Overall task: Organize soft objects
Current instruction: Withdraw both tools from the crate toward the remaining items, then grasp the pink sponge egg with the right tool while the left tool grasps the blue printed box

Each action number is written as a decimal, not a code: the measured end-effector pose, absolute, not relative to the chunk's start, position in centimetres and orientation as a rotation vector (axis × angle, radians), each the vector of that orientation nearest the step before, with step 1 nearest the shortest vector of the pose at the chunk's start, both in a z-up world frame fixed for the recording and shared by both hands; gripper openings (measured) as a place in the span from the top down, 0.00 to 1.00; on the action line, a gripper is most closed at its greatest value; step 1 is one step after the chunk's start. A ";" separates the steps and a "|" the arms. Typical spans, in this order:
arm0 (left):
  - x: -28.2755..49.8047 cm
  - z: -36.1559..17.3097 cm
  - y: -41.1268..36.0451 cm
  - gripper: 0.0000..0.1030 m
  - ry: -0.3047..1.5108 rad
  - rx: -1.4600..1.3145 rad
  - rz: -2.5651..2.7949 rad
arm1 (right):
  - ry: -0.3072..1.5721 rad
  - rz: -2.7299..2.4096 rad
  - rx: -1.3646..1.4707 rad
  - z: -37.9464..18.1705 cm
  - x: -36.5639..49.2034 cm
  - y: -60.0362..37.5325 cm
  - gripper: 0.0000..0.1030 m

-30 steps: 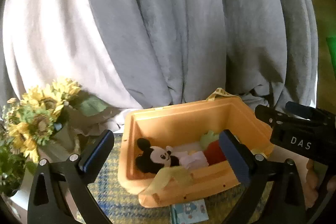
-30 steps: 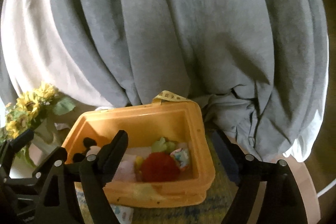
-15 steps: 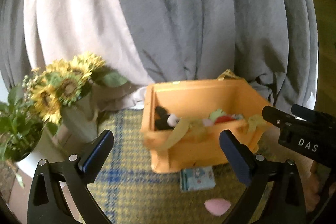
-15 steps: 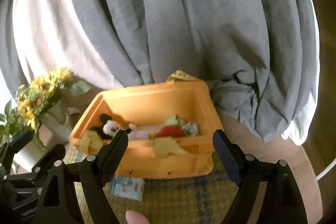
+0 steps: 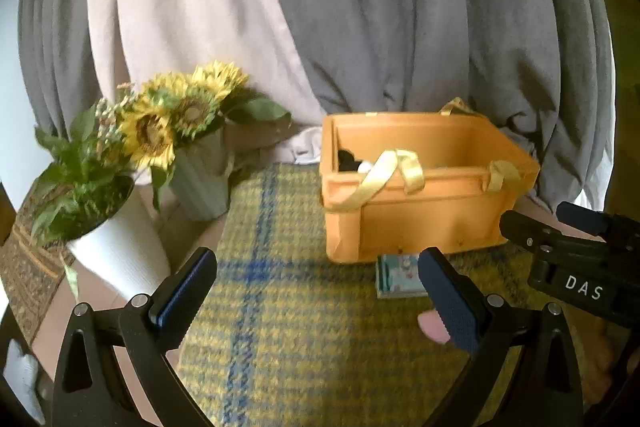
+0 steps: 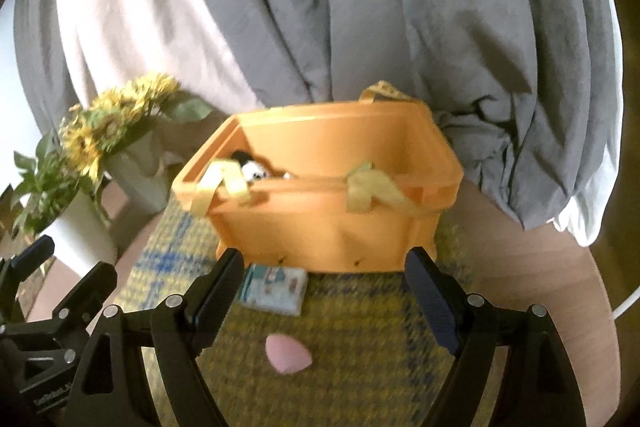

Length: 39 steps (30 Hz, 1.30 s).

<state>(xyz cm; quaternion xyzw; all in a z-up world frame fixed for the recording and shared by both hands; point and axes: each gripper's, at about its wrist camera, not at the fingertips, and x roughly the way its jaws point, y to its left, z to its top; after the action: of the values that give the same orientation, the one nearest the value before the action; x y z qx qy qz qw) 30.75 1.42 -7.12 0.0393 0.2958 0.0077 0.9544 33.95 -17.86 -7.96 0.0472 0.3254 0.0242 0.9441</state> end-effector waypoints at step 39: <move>31.6 -18.5 3.0 0.01 0.904 0.099 0.085 | 0.983 0.222 -0.018 -21.2 36.6 -13.3 0.57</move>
<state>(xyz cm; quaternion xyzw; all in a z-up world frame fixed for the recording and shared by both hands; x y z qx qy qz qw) 31.58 3.01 -18.46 0.0477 0.4363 0.0410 0.8976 36.64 -13.34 -21.16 -0.0084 0.4708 0.1062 0.8758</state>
